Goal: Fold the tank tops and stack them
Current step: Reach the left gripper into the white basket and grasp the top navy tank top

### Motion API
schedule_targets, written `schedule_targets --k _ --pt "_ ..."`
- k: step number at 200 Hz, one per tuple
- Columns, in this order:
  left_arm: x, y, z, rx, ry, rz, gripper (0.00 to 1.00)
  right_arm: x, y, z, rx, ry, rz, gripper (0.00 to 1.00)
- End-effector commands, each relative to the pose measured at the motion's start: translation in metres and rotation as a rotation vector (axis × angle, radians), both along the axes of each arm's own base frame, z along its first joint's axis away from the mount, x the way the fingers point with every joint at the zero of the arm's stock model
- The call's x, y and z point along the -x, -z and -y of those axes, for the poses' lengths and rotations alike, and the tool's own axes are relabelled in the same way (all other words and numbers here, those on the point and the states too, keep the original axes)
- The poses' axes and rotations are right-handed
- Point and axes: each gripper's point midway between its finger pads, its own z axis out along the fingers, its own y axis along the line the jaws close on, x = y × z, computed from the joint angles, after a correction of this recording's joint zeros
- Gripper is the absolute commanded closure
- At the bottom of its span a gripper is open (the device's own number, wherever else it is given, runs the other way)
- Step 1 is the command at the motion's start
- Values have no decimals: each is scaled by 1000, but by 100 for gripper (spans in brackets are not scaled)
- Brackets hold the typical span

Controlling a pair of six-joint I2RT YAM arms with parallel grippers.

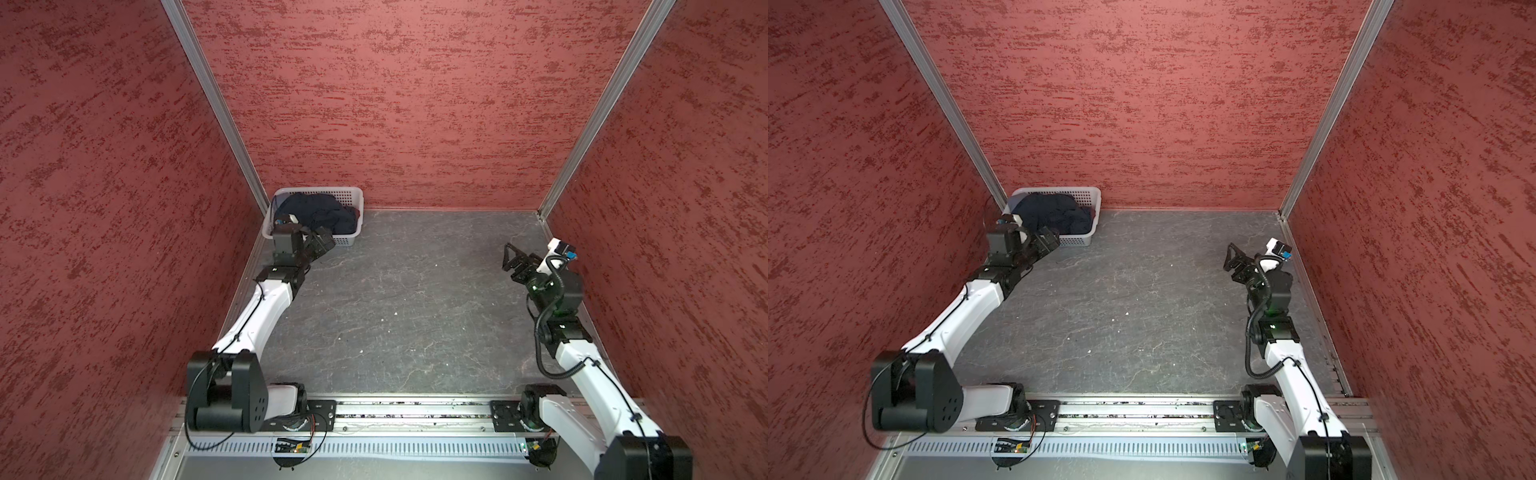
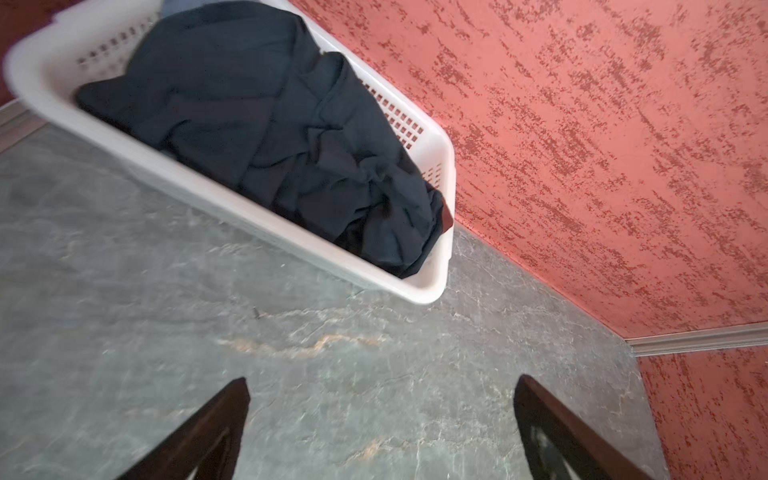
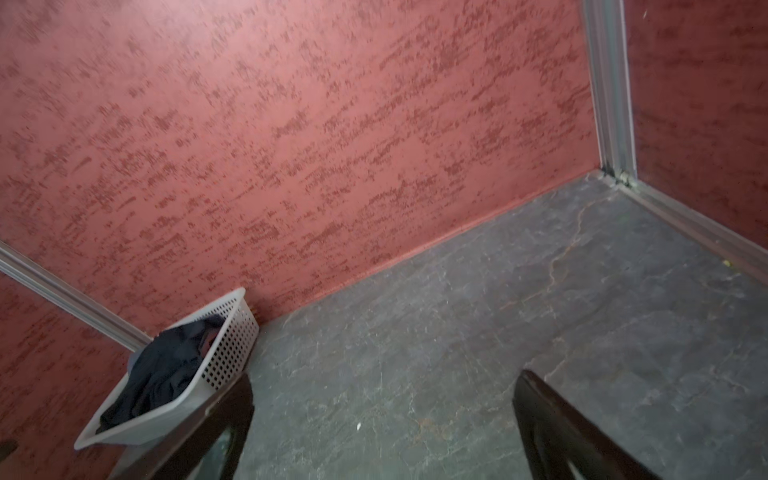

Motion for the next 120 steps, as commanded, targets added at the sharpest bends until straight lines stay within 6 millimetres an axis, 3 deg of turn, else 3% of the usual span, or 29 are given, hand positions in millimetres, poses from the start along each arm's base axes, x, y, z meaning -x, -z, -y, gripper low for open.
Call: schedule_targets --k 1,64,93,120 --pt "-16 22 -4 -56 -19 -138 0 -6 11 -17 -12 -73 -76 1" --pt "-96 55 -10 -69 -81 -286 0 -12 24 -43 55 -123 -153 1" --pt "-122 71 -18 -88 -109 -326 0 -11 31 -54 61 -153 -173 1" --pt "-141 86 -27 -83 -127 -355 9 -10 36 -61 64 -171 -187 1"
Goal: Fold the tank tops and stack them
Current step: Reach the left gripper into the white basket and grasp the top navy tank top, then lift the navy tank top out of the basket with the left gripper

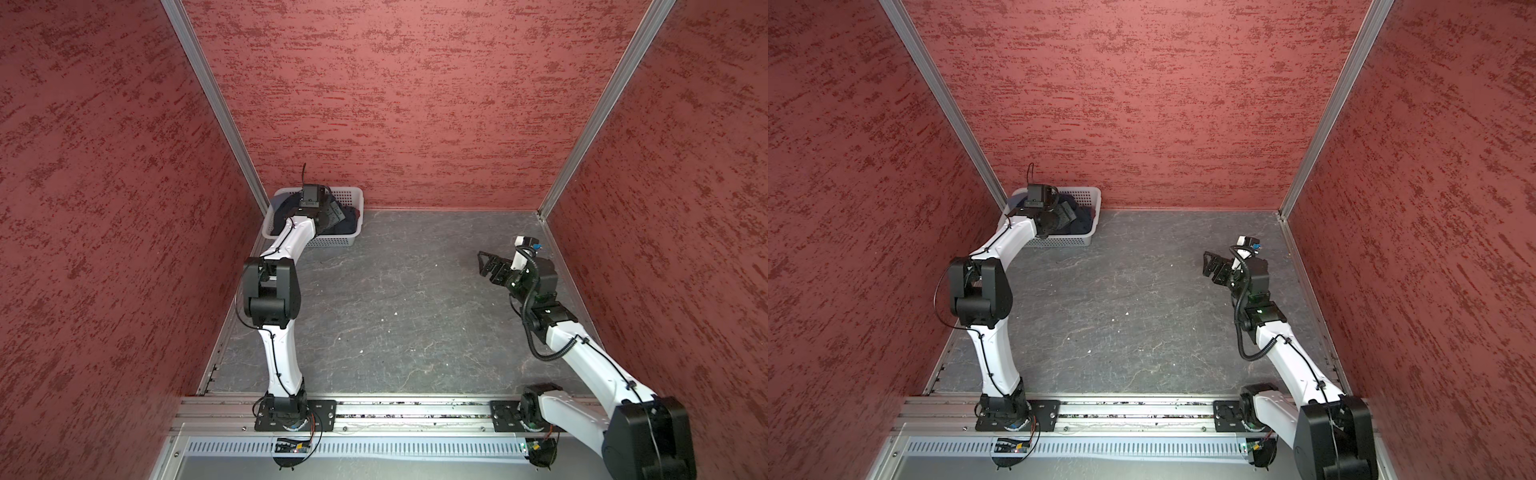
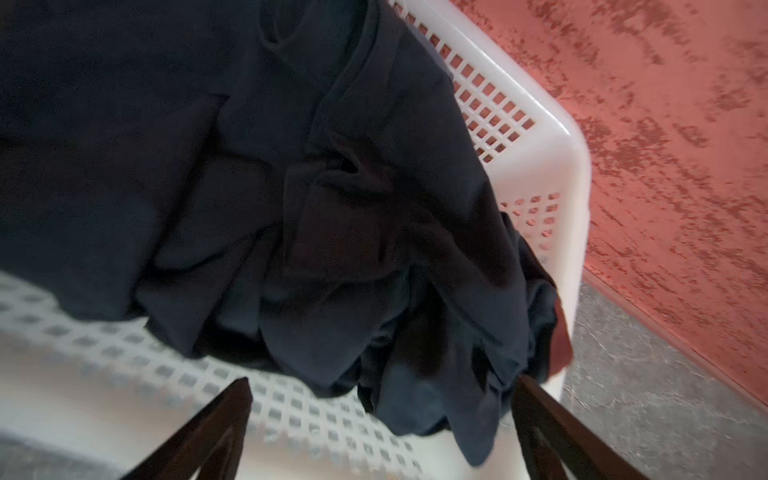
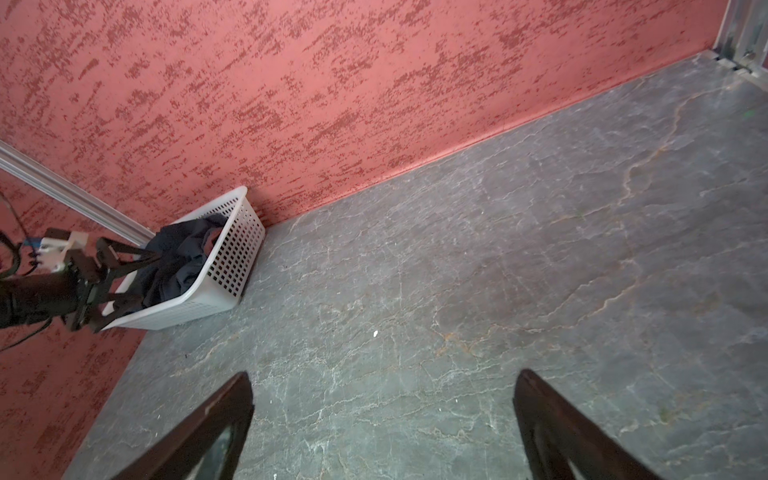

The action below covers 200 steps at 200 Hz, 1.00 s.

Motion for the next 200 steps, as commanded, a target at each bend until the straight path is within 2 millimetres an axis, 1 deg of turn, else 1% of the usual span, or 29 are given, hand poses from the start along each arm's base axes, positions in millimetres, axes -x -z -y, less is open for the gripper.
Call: schedule_targets --k 1,11,27,40,54,66,88,112,120,133,146,158,173,200 --pt "-5 13 -14 -13 -34 -55 9 -3 -7 -4 13 -4 9 1" --pt "-12 19 -15 -11 -29 -51 13 -3 -6 -6 12 -11 8 1" --pt "-24 20 -17 -31 -18 -29 19 -2 -4 -11 10 -31 4 1" --pt "-32 23 -20 -44 -15 -27 26 -3 -2 -14 9 -41 0 1" --pt "-38 26 -22 -36 -10 -24 38 -4 0 -19 7 -55 -5 1" --pt "-44 24 -22 -27 -4 -10 48 -4 3 -22 8 -65 -13 1" --pt "-51 16 -19 -23 14 12 64 -4 4 -27 14 -74 -19 1" --pt "-55 4 -17 -27 25 32 86 -3 2 -26 23 -64 -14 1" --pt "-56 -3 -17 -28 28 47 91 -3 1 -25 28 -60 -13 1" --pt "-57 -16 -16 -25 35 72 96 -3 1 -24 35 -57 -17 1" --pt "-58 -32 -14 -21 45 103 100 -2 -1 -23 40 -55 -10 1" --pt "-59 -49 -12 -27 54 133 100 -2 -1 -22 45 -49 -9 1" --pt "-58 -76 -9 -44 68 181 100 -1 -2 -21 48 -45 -7 1" --pt "-52 -132 -1 -81 92 285 100 -1 -2 -20 48 -39 -5 1"
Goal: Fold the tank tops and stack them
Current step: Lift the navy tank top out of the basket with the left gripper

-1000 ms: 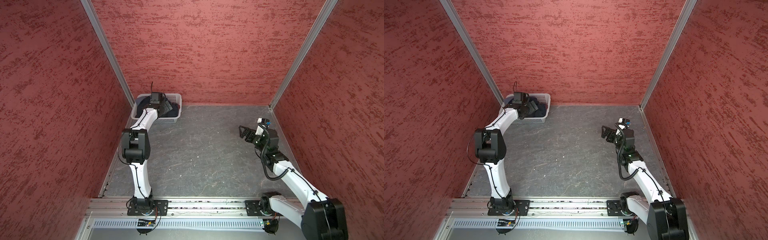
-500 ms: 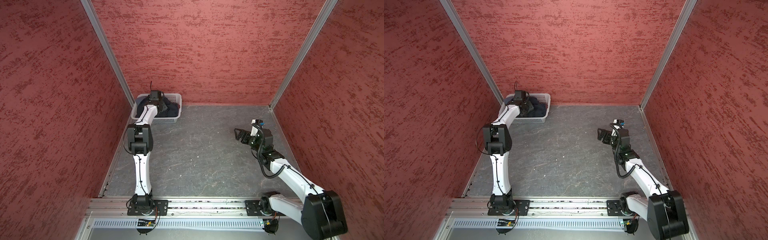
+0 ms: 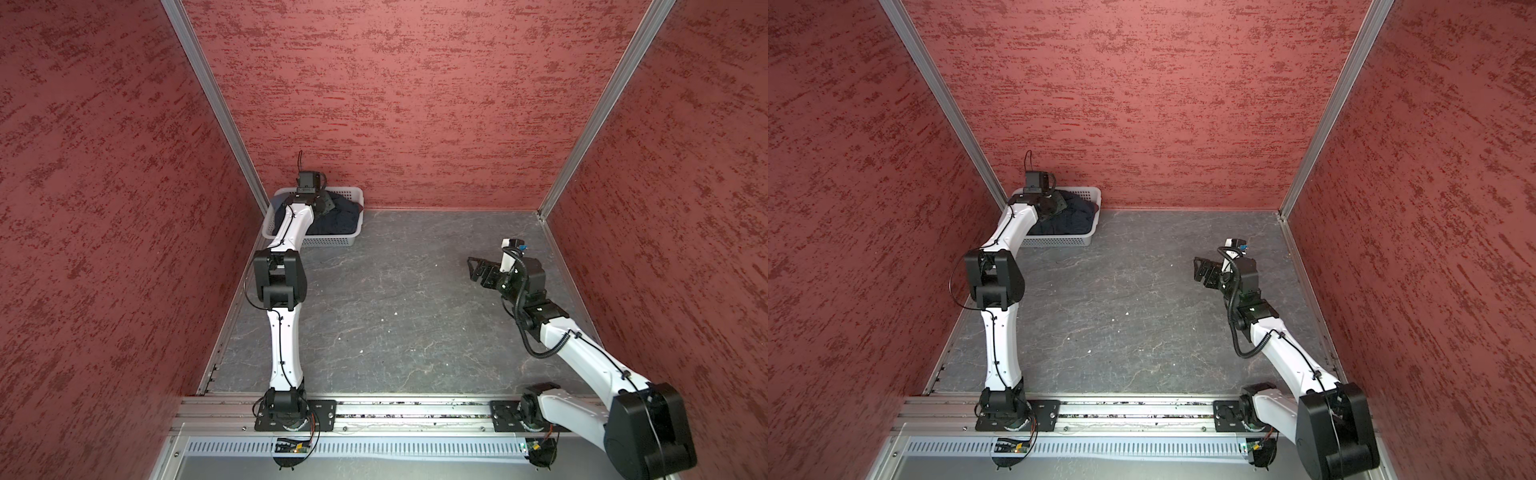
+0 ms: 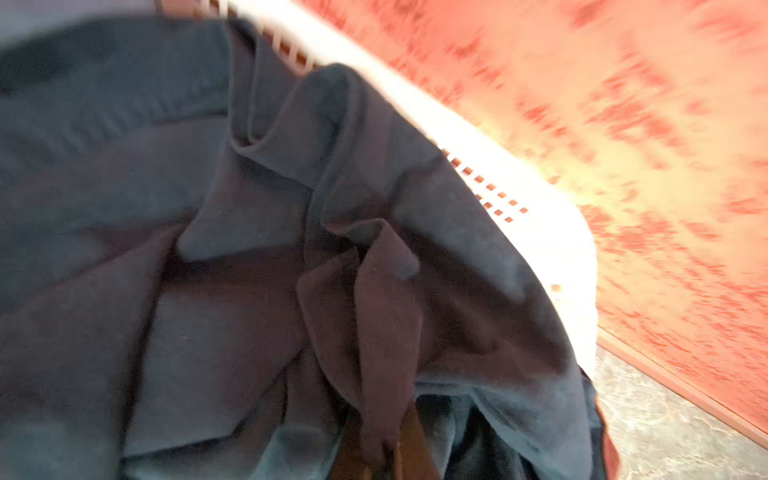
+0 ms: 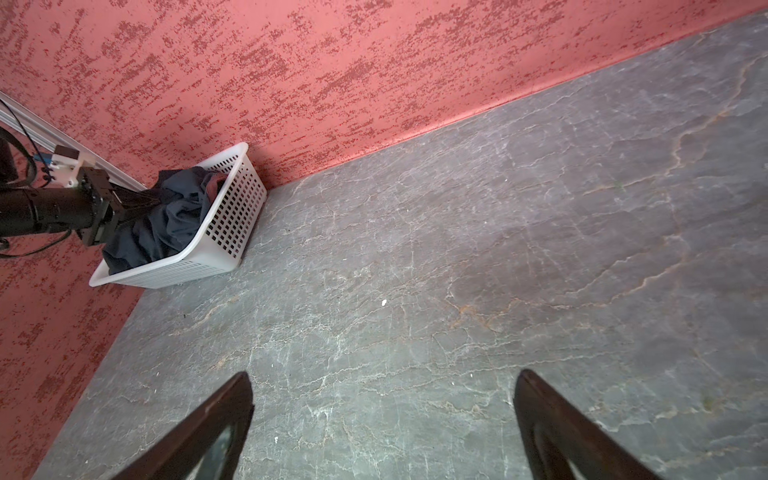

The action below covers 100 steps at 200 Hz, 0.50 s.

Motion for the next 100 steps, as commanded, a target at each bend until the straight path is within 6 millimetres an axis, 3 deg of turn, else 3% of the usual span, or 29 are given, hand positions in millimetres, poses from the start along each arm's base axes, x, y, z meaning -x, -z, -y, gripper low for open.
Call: schedule_targets --k 1,38,72,100 --pt "3 -111 12 -44 45 223 100 -3 -18 2 10 20 41 1" --pt "16 -166 11 -93 39 325 100 -3 -15 3 8 24 37 1" --pt "29 -191 8 -124 33 357 100 -3 -13 3 12 27 35 1" --pt "39 -213 19 -126 71 396 100 -3 -12 3 20 27 34 1"
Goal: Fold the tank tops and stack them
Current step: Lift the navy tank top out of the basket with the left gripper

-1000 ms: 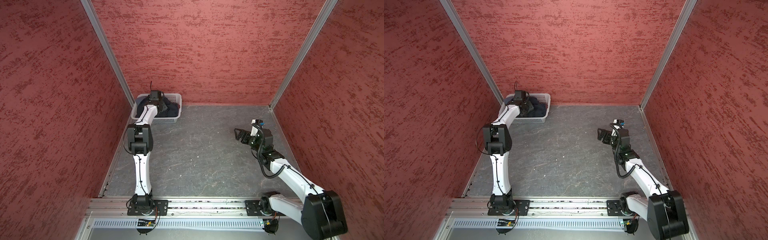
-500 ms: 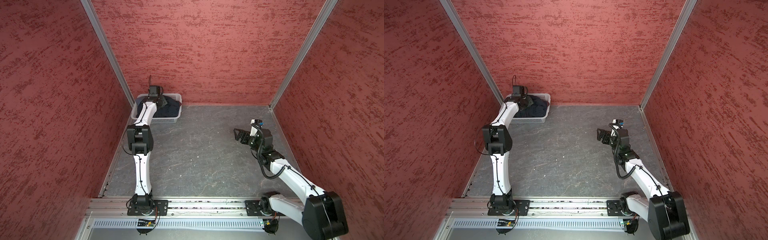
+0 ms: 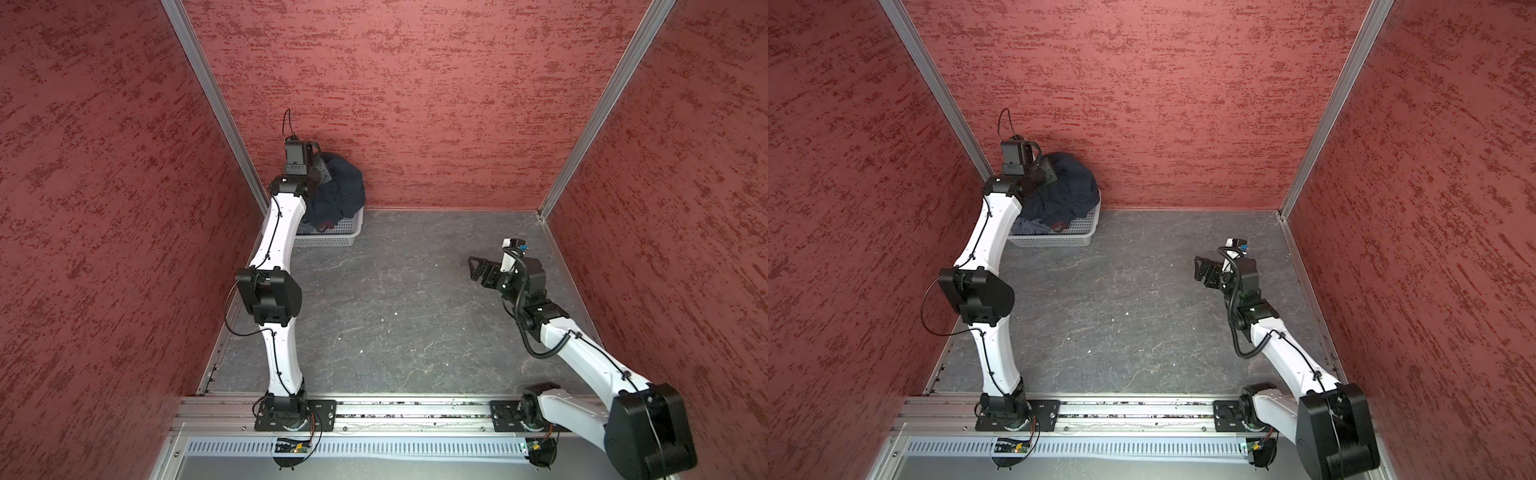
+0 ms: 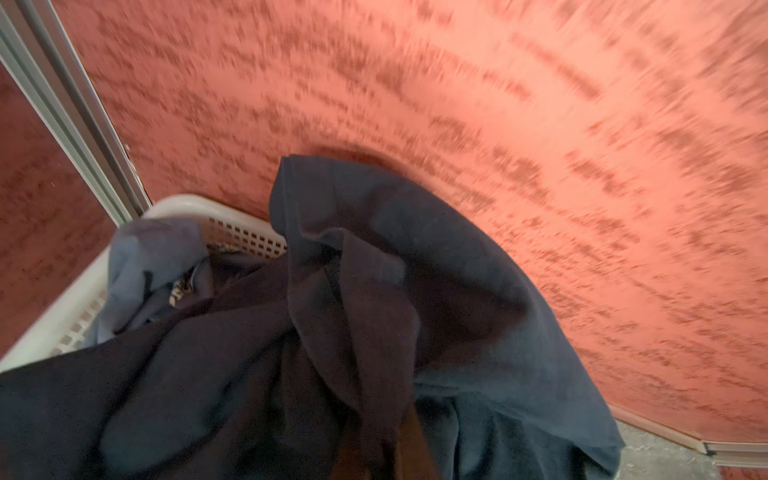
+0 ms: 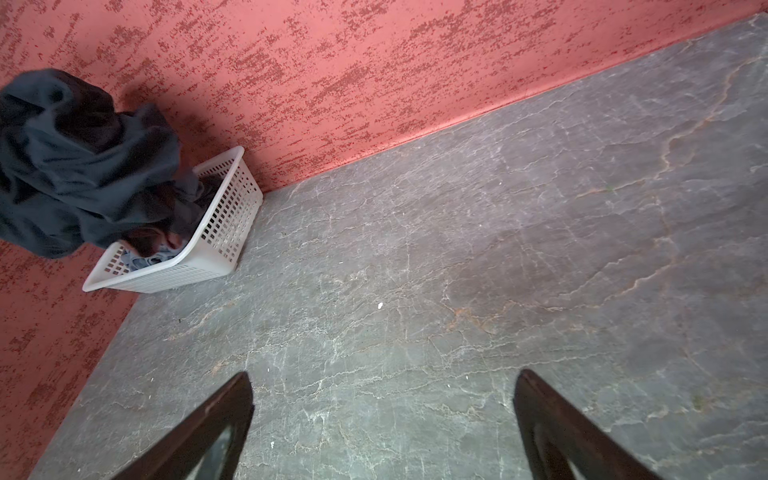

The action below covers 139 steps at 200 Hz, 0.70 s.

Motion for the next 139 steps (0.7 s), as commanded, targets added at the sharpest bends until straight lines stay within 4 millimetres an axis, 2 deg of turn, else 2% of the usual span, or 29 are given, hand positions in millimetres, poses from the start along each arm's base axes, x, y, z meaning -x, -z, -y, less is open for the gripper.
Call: schedule_targets --k 1,42,69,90,107,126,139 --pt "6 -37 6 -33 21 91 100 -3 -12 1 13 16 32 1" --pt "28 -82 28 -47 76 181 100 -3 -14 1 12 18 37 1" --pt "50 -110 53 -61 131 228 100 -3 -16 1 16 14 40 1" --pt "72 -126 89 -69 203 249 100 -3 -21 2 23 16 51 1" --pt "92 -130 129 -80 277 244 100 -4 -24 2 25 16 57 1" --pt "115 -123 177 -88 366 212 100 -3 -29 2 21 17 65 1" --pt "129 -108 208 -85 426 171 100 -2 -32 3 20 19 72 1"
